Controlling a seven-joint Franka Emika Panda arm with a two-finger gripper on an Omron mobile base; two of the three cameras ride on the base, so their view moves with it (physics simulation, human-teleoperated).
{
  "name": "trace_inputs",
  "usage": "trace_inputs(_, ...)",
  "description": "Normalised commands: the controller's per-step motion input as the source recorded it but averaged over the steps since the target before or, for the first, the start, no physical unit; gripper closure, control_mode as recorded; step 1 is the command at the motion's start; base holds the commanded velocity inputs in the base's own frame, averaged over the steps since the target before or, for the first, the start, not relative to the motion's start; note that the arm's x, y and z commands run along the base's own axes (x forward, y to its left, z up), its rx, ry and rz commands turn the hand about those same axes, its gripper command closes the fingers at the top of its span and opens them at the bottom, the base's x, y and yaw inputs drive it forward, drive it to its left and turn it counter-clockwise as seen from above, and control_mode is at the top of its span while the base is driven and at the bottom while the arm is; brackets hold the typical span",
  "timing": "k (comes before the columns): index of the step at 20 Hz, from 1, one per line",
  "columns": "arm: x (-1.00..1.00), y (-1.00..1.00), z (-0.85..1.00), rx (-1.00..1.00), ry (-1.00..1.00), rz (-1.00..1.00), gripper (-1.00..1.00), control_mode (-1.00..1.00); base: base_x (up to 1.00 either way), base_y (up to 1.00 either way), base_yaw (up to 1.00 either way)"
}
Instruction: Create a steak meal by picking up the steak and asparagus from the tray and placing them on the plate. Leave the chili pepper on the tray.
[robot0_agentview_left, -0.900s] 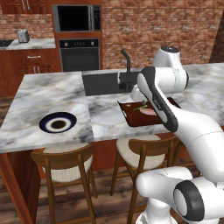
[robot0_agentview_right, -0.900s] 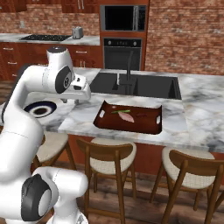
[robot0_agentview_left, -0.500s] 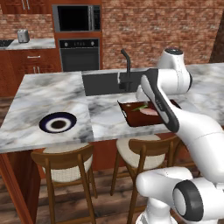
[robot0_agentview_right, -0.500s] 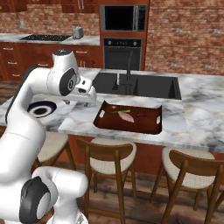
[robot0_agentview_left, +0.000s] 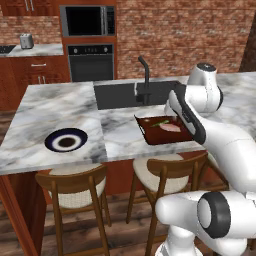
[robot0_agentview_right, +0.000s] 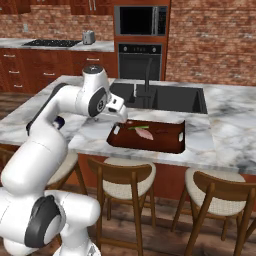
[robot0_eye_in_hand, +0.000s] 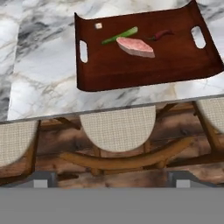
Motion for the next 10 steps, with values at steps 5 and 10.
trace_inputs(5,0.57,-0.07,-0.29,0.02,0.0,-0.01,-1.0,-1.0,0.0,0.0,0.0)
trace_inputs(10,0.38,-0.27,-0.44,0.0,0.01,0.0,-1.0,-1.0,0.0,0.0,0.0)
